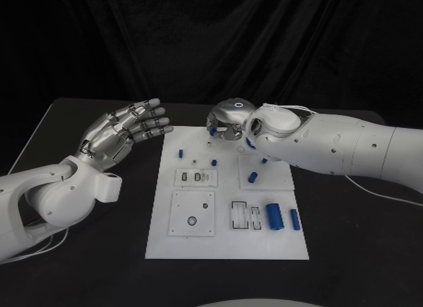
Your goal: Assemble the parts on the task board
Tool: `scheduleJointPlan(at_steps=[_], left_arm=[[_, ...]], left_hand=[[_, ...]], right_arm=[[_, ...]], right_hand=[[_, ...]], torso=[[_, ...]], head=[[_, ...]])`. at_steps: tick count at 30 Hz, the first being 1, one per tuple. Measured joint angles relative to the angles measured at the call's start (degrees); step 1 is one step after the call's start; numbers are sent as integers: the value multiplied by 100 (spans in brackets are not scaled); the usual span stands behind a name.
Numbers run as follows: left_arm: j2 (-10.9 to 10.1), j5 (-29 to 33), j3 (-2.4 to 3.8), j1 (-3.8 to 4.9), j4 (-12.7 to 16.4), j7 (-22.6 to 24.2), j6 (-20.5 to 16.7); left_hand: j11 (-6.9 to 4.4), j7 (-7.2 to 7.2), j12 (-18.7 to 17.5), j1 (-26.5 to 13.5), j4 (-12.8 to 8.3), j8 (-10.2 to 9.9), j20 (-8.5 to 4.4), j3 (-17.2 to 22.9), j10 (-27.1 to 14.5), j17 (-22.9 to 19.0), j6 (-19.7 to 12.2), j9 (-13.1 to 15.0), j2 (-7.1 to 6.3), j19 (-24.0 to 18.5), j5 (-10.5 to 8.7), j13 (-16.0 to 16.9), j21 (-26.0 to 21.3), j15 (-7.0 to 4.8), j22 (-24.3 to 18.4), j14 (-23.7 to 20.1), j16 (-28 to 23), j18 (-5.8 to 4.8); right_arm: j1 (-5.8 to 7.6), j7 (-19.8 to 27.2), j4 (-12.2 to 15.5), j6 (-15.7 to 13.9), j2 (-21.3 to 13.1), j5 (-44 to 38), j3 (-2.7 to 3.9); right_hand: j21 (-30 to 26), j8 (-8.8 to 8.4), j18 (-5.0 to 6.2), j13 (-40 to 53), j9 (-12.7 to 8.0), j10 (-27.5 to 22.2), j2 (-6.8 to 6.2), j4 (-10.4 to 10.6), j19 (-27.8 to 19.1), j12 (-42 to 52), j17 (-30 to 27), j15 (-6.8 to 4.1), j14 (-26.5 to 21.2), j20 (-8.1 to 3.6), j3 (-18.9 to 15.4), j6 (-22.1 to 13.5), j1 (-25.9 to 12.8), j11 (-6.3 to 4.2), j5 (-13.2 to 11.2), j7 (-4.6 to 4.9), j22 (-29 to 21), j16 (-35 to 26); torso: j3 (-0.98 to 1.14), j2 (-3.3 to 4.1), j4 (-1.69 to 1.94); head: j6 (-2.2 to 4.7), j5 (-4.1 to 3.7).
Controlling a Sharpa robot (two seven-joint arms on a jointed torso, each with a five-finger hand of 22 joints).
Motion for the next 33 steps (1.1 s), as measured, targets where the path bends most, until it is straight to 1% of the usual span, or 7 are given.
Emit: scheduleJointPlan(at_steps=[9, 11, 16, 21, 25, 30, 33], left_arm=[[13, 4, 0, 0, -20, 0, 32], [15, 4, 0, 0, -25, 0, 37], [18, 8, 0, 0, -37, 0, 52], [20, 18, 0, 0, -49, 0, 66], [18, 23, 0, 0, -52, 0, 75], [-21, 29, 0, 0, -51, 0, 80], [-59, 37, 0, 0, -41, 1, 80]], left_hand=[[0, 0, 0, 0, -9, 0, 0, 9, 0, 0, 0, 0, 0, 0, 0, 0, 0, 0, -5, 0, 0, 0], [0, 0, 0, 0, -16, 0, -14, 16, 0, 0, 0, 0, 0, -14, 0, 0, 0, 0, -5, 0, 0, 1], [0, 0, 0, 0, -16, 0, -21, 16, 0, 0, 0, 0, 0, -21, 0, 0, 0, 0, -5, 0, 0, 1], [0, 0, 0, 0, 0, 0, -21, 32, 0, 0, 0, 0, 0, -21, 0, 0, 0, -21, -5, -21, 0, 1], [0, 0, 0, 0, -9, 0, -21, 41, 0, 0, 0, 0, 0, -21, 0, 0, 0, -21, -4, -21, 0, 1], [0, 0, 0, 0, -15, 0, -21, 47, 0, 0, 0, 0, 0, -21, 0, 0, 0, -21, -4, -21, 0, 1], [0, 0, 0, 0, -15, 0, -21, 47, 0, 0, 0, 0, 0, -21, 0, 0, 0, -2, -4, -41, 0, 1]], right_arm=[[-28, 9, -79, 20, 56, 37, 2], [-34, 9, -105, 37, 73, 43, 2], [-44, -2, -148, 107, 108, 55, 3], [-46, -28, -179, 192, 123, 78, 6], [-47, -32, -187, 197, 116, 110, 11], [-31, -20, -158, 132, 28, 140, 30], [67, -12, -40, 59, -114, 159, 34]], right_hand=[[-27, -66, 0, 0, 13, -2, -22, 17, 0, -75, -125, 31, -31, 0, 16, -55, -23, 2, -21, -8, 0, -67], [-46, -128, 1, 1, 20, -73, -26, 48, 10, -145, -144, 62, -62, 14, 17, -141, -26, 73, -20, -12, 0, -102], [-164, -489, 1, -40, -90, -565, -182, 121, -3, -428, -290, 185, -198, 144, 22, -607, -119, 227, -70, -91, -1, -194], [-373, -888, 94, -46, -336, -1389, -257, 111, -138, -722, -563, 198, -461, 220, -86, -1416, -88, 361, -126, -279, -1, -327], [-460, -905, 94, -10, -520, -1774, -230, 79, -226, -729, -661, 190, -569, 205, -191, -1843, -46, 398, -126, -348, 4, -351], [-460, -901, 94, 63, -533, -1790, -169, 47, -226, -541, -605, 177, -583, 205, -222, -1753, 60, 398, -44, -325, 4, -351], [-445, -807, 93, 156, -523, -1641, -125, 23, -182, -276, -519, 174, -586, 160, -246, -1472, 101, 338, 72, -232, 4, -279]], torso=[[5, 1, 4], [5, 1, 4], [3, 1, -1], [-3, -2, -2], [-4, -4, -2], [-4, -4, -2], [-4, -4, -2]], head=[[-14, -21], [-14, -22], [-15, -15], [-15, -14], [-19, -26], [16, -29], [34, -37]])
